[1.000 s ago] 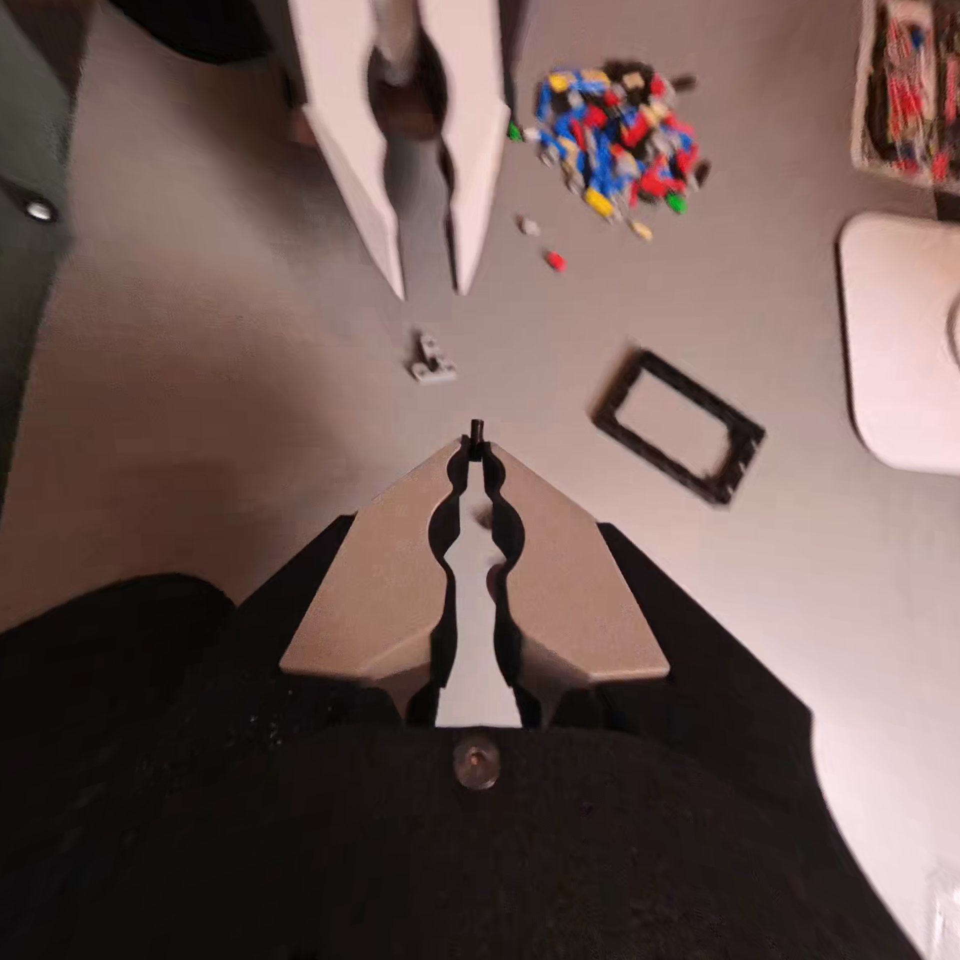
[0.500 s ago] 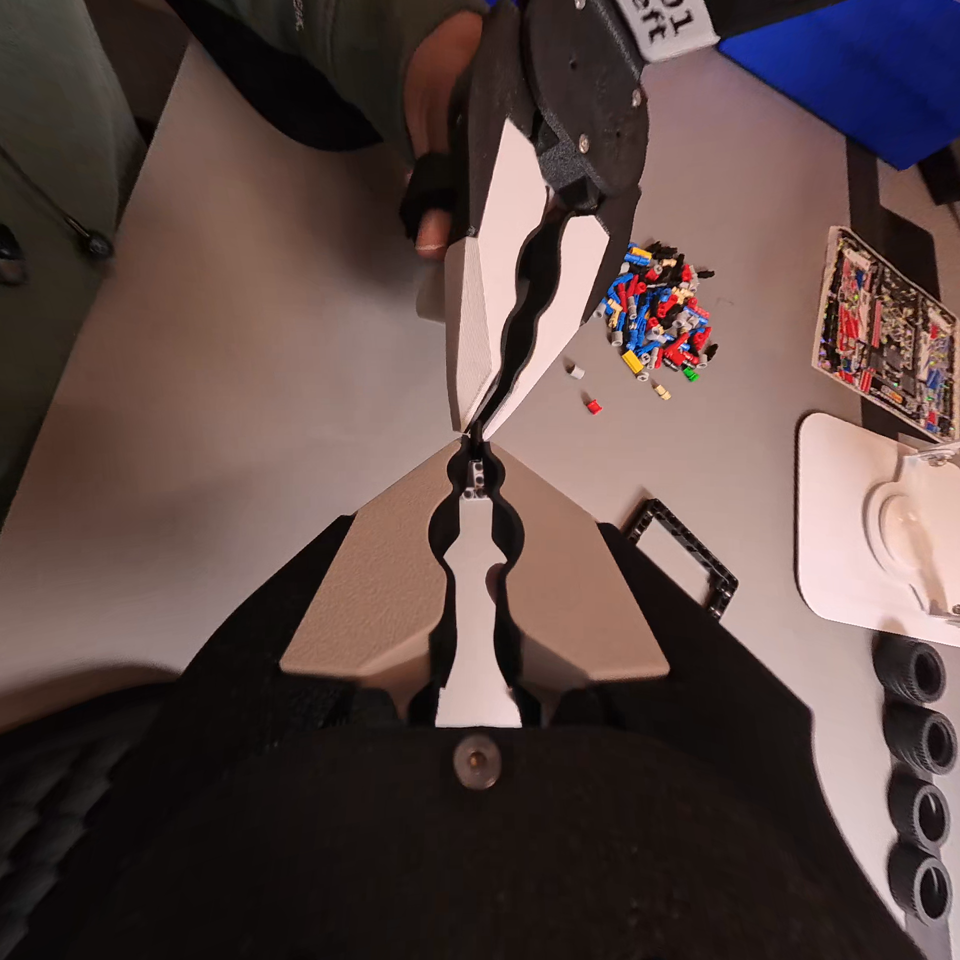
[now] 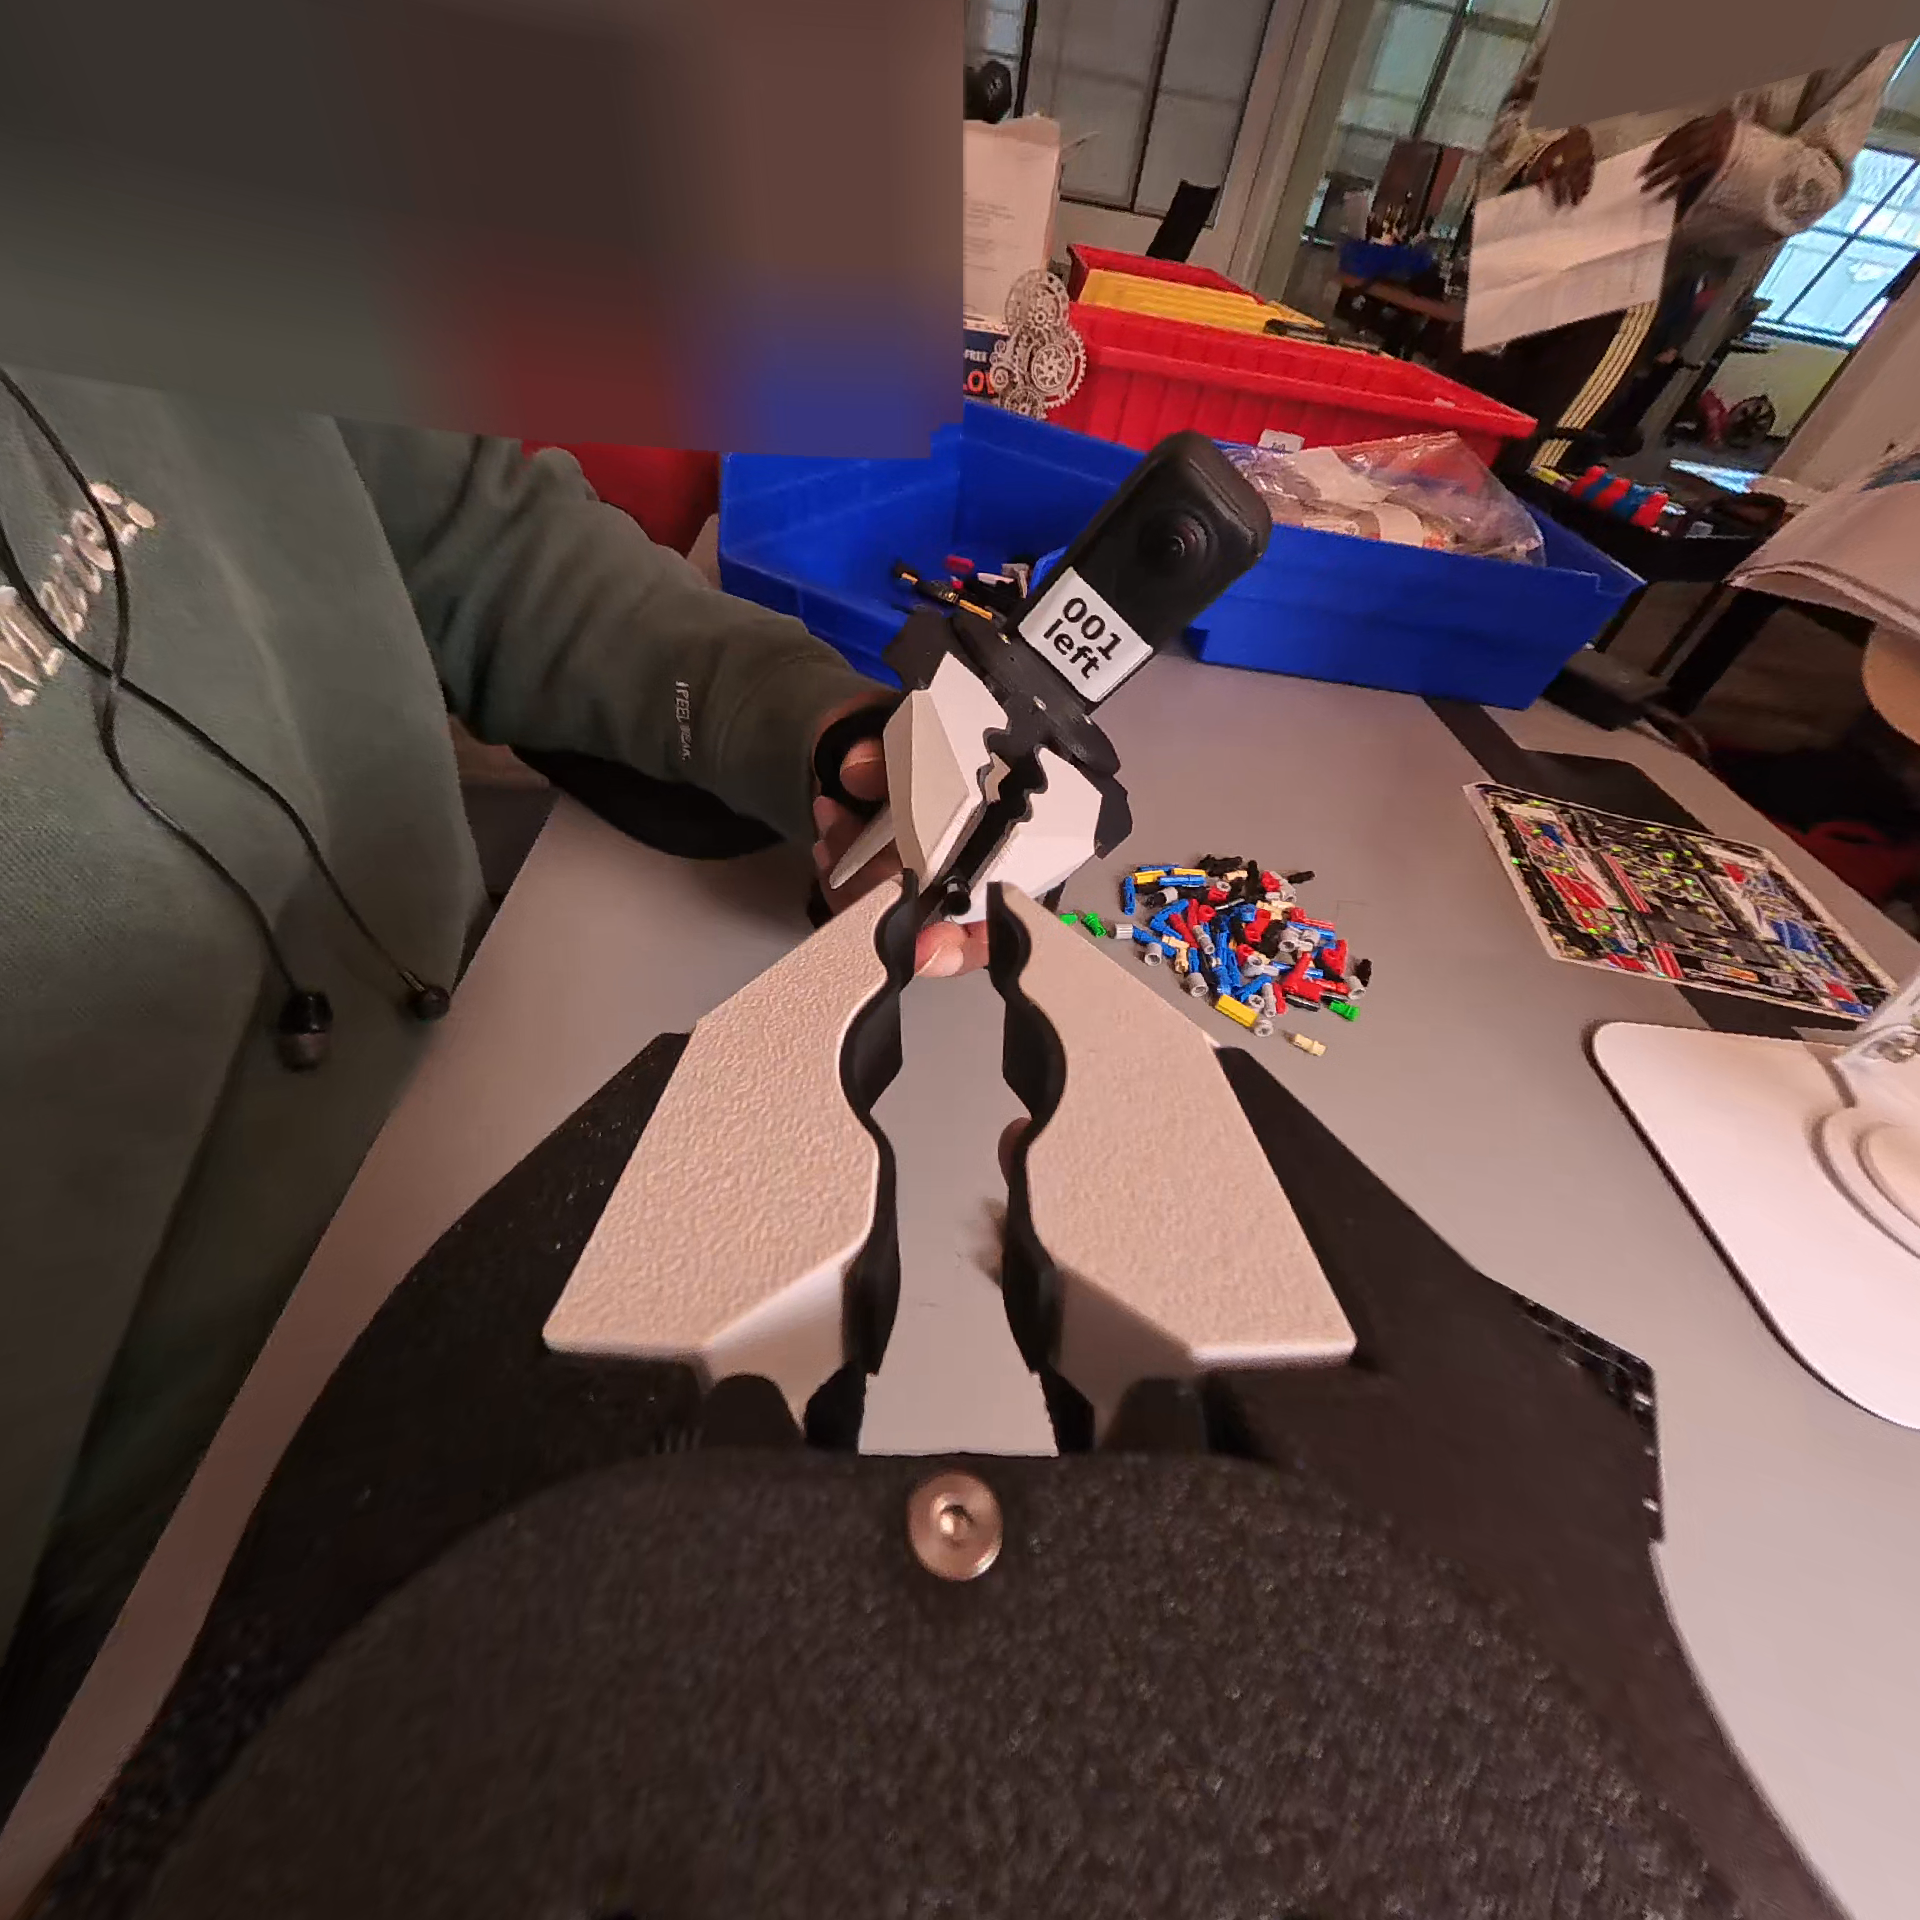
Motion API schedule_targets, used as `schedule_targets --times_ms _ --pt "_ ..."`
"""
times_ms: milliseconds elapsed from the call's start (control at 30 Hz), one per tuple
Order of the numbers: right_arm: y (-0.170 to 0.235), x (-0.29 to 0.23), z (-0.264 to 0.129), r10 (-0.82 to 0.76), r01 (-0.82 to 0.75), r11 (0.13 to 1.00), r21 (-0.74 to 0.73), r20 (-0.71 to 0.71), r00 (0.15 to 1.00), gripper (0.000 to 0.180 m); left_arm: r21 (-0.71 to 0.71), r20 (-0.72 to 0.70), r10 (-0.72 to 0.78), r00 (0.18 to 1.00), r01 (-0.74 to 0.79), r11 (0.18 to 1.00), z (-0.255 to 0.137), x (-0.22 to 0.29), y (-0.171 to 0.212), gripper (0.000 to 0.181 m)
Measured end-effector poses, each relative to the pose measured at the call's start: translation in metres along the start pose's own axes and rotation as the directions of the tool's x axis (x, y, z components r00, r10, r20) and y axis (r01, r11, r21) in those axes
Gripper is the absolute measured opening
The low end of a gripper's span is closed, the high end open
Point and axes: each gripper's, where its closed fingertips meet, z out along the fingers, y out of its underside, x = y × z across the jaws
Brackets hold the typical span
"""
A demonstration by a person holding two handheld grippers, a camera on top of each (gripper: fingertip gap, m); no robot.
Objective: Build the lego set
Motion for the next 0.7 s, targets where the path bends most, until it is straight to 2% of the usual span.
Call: schedule_targets --times_ms 133,567,633,700 --pt "0.000 -0.002 0.001 -0.009 0.009 1.000 -0.009 0.007 1.000 0.003 -0.009 -0.004 0.007 1.000 -0.007 1.000 0.001 0.002 0.002 0.002" --pt "-0.002 -0.001 0.004 -0.018 0.018 1.000 -0.011 0.006 1.000 0.002 0.010 -0.016 0.015 1.000 -0.015 1.000 0.000 0.006 -0.002 0.002" --pt "0.001 0.001 0.004 -0.009 0.009 0.999 -0.037 0.003 1.000 0.002 -0.005 0.009 0.019 1.000 -0.019 1.000 -0.001 0.002 -0.002 0.003" --pt "0.012 0.009 0.003 -0.009 0.006 0.993 -0.118 -0.023 1.000 0.002 -0.077 0.108 0.073 0.991 -0.065 0.995 -0.005 -0.011 0.002 0.009"
